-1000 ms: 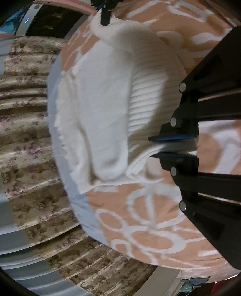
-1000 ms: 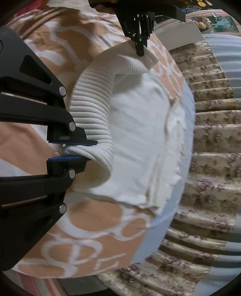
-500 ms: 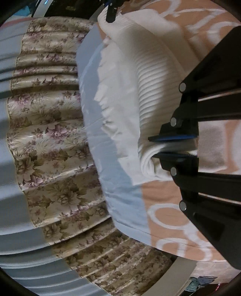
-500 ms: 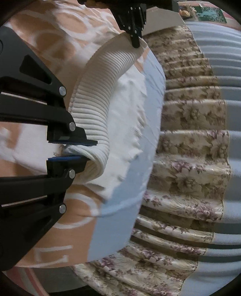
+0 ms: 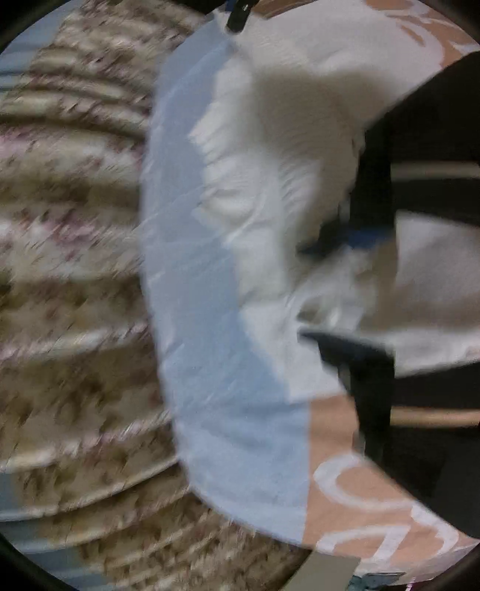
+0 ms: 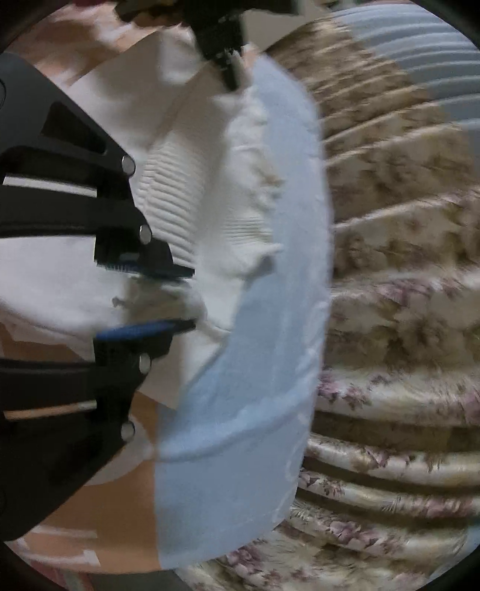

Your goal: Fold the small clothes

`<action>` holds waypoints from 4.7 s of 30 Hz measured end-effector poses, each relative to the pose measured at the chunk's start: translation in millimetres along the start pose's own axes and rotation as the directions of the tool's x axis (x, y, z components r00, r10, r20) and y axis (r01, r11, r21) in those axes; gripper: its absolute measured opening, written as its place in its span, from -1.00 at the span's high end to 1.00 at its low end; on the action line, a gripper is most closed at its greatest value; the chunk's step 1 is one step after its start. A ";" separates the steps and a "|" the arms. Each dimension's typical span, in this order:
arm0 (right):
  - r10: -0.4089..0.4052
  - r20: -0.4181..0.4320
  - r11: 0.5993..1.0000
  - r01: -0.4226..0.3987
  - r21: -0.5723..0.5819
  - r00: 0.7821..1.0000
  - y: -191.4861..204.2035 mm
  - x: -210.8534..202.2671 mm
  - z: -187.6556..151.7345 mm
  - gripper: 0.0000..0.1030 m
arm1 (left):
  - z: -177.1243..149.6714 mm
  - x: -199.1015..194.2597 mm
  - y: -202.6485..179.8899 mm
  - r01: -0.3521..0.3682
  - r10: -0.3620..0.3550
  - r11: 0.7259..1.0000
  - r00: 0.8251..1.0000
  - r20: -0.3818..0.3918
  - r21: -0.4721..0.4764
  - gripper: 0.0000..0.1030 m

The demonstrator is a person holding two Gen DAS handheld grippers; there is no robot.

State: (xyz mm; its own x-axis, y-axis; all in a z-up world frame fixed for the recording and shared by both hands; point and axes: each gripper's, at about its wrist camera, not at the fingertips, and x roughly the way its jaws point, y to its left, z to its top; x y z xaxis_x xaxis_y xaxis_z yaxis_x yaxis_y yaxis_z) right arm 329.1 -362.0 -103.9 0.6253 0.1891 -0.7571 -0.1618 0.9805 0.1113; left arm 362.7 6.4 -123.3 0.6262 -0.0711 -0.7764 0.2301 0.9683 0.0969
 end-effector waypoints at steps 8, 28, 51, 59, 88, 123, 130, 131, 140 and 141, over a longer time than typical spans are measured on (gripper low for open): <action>-0.029 0.041 0.999 0.028 0.029 0.999 -16.6 -28.5 -5.7 0.05 | -8.0 -24.9 24.1 0.002 -0.002 1.000 1.000 0.015 -0.026 -0.46; 0.032 -0.060 0.995 -0.026 0.095 0.998 5.9 -42.1 -95.4 -0.04 | -99.8 -29.9 22.3 0.025 -0.031 0.998 0.994 -0.100 -0.062 -0.36; 0.044 -0.017 0.998 -0.043 0.046 0.999 7.6 -62.9 -95.2 0.11 | -88.5 -81.2 11.0 0.003 -0.012 0.996 0.995 0.095 0.090 -0.39; 0.056 0.002 0.998 -0.056 0.032 0.998 15.4 -47.6 -70.5 0.09 | -63.3 -29.4 -45.8 0.118 -0.136 0.883 0.991 0.008 0.454 -0.47; 0.062 -0.018 0.997 -0.061 0.051 0.998 14.0 -21.1 -67.7 0.10 | 19.2 39.9 57.4 -0.021 0.019 0.999 0.999 -0.049 -0.039 -0.27; -0.058 0.062 0.997 0.055 0.054 0.996 -18.4 -17.7 -31.2 0.05 | -41.4 7.8 15.4 0.009 -0.010 1.000 0.994 -0.108 -0.012 0.03; -0.040 0.036 0.998 0.038 0.058 0.999 -2.8 -40.9 -65.7 -0.27 | -46.1 -18.0 8.7 0.009 -0.008 1.000 0.997 -0.082 0.010 -0.21; -0.037 0.037 0.997 0.035 0.064 0.999 -0.4 -43.9 -70.8 -0.31 | -47.4 -22.6 6.4 0.015 -0.015 1.000 0.997 -0.076 0.009 -0.24; -0.010 0.016 0.994 0.008 0.108 1.000 10.9 -48.0 -103.6 -0.54 | -62.3 -43.0 -28.6 0.049 -0.049 0.999 0.997 -0.061 -0.001 -0.71; -0.005 0.017 0.993 0.002 0.117 1.000 9.4 -48.2 -105.5 -0.57 | -63.8 -43.4 -32.1 0.053 -0.053 0.999 0.997 -0.061 -0.002 -0.73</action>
State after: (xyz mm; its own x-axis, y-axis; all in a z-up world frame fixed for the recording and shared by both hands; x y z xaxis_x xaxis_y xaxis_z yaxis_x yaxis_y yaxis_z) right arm 216.8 -367.4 -134.2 0.6391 0.1855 -0.7464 -0.0696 0.9804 0.1841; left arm 280.6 -6.3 -132.5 0.5664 -0.1075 -0.8171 0.2614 0.9637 0.0544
